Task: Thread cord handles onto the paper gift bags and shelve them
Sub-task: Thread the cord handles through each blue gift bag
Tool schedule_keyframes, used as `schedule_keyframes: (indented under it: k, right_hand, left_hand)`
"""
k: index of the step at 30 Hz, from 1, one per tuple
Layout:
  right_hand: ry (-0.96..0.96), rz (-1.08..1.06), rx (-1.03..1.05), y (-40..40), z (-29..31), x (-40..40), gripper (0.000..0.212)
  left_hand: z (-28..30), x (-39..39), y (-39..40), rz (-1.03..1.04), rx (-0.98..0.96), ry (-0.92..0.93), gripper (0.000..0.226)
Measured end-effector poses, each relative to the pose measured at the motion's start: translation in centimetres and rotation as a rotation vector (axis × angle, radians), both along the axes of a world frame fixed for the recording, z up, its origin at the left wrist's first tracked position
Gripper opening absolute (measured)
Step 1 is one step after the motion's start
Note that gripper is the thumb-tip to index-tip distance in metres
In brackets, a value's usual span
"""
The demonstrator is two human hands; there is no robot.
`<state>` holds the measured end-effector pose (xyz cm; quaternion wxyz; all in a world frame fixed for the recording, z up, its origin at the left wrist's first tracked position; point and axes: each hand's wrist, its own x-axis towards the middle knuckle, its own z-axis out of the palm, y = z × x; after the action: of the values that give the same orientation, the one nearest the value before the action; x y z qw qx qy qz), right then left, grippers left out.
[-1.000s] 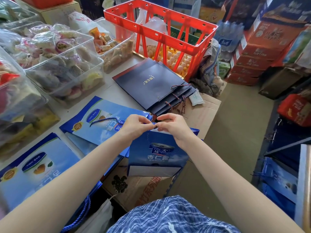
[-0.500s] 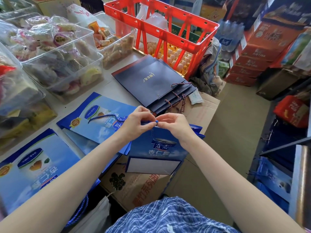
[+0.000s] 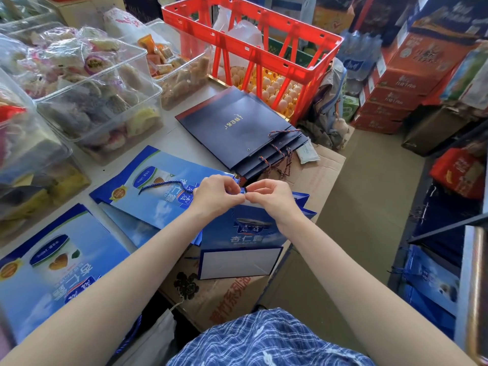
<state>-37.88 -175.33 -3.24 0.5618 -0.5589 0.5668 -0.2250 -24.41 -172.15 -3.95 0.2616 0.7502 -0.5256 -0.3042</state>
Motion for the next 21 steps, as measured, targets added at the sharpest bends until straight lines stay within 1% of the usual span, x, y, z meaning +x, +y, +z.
schedule_keyframes:
  k: [2, 5, 7, 10, 14, 18, 21]
  right_hand:
    - [0.019, -0.010, -0.022, 0.0, -0.1, 0.1, 0.016]
    - [0.035, 0.004, -0.036, 0.1, -0.1, 0.3, 0.012]
    - [0.023, 0.019, -0.031, 0.1, 0.1, 0.1, 0.012]
    - [-0.012, 0.070, 0.008, -0.1, 0.6, -0.2, 0.011]
    - [-0.049, 0.068, 0.061, -0.5, 0.8, -0.5, 0.013]
    - [-0.027, 0.042, 0.040, -0.4, 0.9, -0.2, 0.012]
    - [0.000, 0.053, 0.026, -0.3, 0.9, -0.1, 0.013]
  left_hand:
    - [-0.1, 0.3, 0.2, -0.009, -0.042, 0.145, 0.009]
    - [-0.2, 0.7, 0.9, -0.071, -0.129, 0.270, 0.015]
    - [0.0, 1.0, 1.2, -0.149, -0.170, 0.338, 0.018]
    - [0.3, 0.9, 1.3, -0.217, -0.178, 0.355, 0.021]
    - [0.0, 0.7, 1.0, -0.144, -0.170, 0.353, 0.019]
    - [-0.1, 0.7, 0.5, -0.095, -0.147, 0.360, 0.016]
    - [0.0, 0.6, 0.5, -0.102, -0.165, 0.340, 0.016]
